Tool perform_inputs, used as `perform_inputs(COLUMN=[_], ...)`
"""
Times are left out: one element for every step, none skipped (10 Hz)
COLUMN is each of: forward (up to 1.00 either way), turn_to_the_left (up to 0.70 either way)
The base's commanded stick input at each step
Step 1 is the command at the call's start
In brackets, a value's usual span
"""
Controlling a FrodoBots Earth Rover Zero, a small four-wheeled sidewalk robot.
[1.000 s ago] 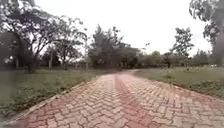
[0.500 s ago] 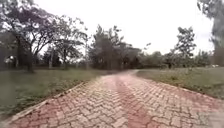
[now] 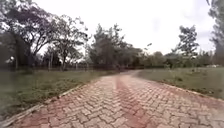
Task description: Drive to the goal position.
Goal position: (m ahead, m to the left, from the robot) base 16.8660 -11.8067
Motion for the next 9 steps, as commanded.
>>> perform_inputs(forward=[0.70, 0.70, 0.70, 0.70, 0.70, 0.70, 0.70, 0.70, 0.70], turn_to_the_left=[0.00, 0.00, 0.00, -0.11, -0.26, -0.28, -0.09, 0.00, 0.00])
